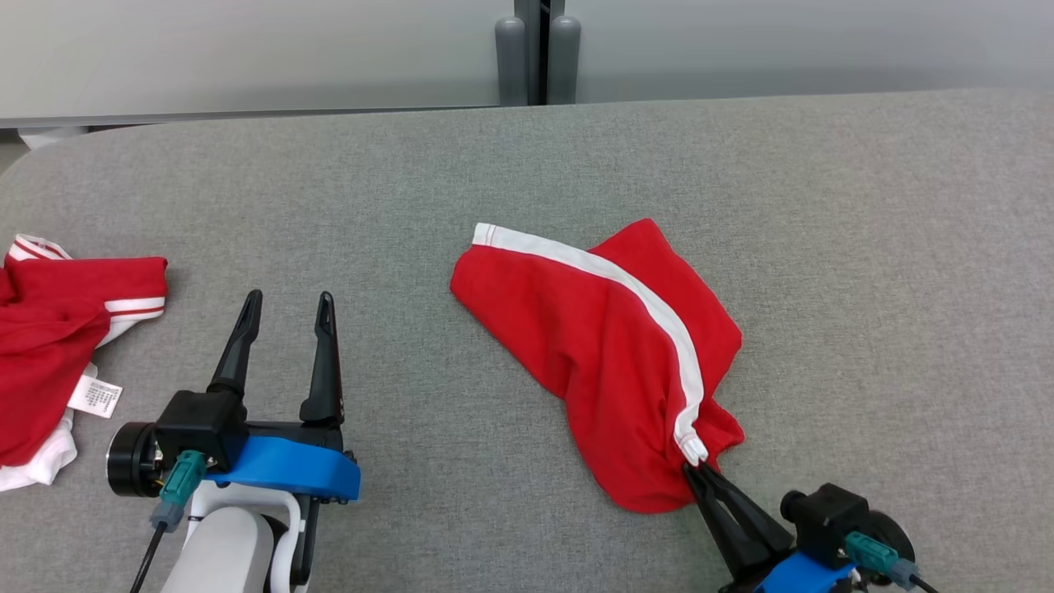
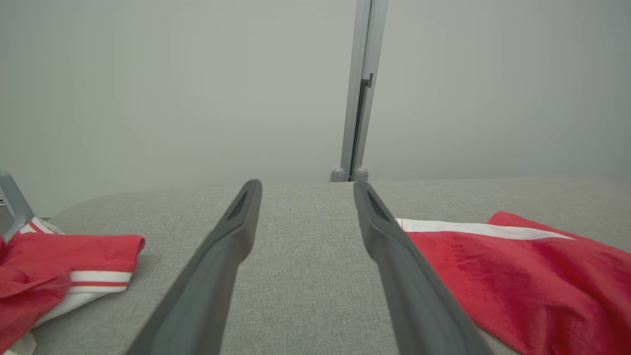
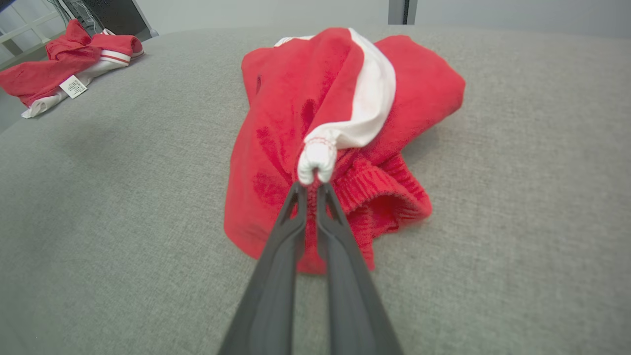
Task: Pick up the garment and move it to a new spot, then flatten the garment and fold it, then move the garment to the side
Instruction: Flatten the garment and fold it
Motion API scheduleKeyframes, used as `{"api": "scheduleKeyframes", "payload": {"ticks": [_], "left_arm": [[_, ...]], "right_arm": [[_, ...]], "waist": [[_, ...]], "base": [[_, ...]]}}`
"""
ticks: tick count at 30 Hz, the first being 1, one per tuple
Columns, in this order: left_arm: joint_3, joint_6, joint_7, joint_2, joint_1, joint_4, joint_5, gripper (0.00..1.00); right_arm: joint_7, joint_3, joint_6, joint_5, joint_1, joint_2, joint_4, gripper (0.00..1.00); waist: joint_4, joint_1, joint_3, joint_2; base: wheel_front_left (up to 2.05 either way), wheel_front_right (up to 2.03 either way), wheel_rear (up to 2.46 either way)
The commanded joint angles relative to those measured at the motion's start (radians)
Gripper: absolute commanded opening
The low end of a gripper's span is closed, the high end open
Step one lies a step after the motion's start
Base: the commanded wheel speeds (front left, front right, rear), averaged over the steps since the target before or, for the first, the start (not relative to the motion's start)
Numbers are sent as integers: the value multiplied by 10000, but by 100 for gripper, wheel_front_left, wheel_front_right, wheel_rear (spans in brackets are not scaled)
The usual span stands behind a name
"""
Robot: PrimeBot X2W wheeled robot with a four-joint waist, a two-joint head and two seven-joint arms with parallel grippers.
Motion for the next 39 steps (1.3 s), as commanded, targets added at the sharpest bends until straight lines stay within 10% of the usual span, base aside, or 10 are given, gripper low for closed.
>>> {"api": "scheduleKeyframes", "payload": {"ticks": [1,5,6,8,39], "left_arm": [[6,-32,-45,-4,71,26,-2,100],[34,-2,-45,-31,157,47,3,100],[51,19,-45,-30,195,49,2,100],[76,46,-45,-23,269,39,-4,100],[-21,428,297,410,1020,-286,14,100]], "right_arm": [[16,-103,1,124,208,90,76,0],[-329,-601,1,253,411,375,206,0],[-424,-738,1,229,410,444,226,22],[-618,-1035,1,142,358,563,205,100],[-495,-3848,1,-548,347,788,-1347,100]], "waist": [[27,2,-14,1],[44,2,-82,1],[31,2,-114,1],[-1,2,-161,1],[-25,2,-825,1]], "base": [[0,0,0],[0,0,0],[0,0,0],[0,0,0],[0,0,0]]}}
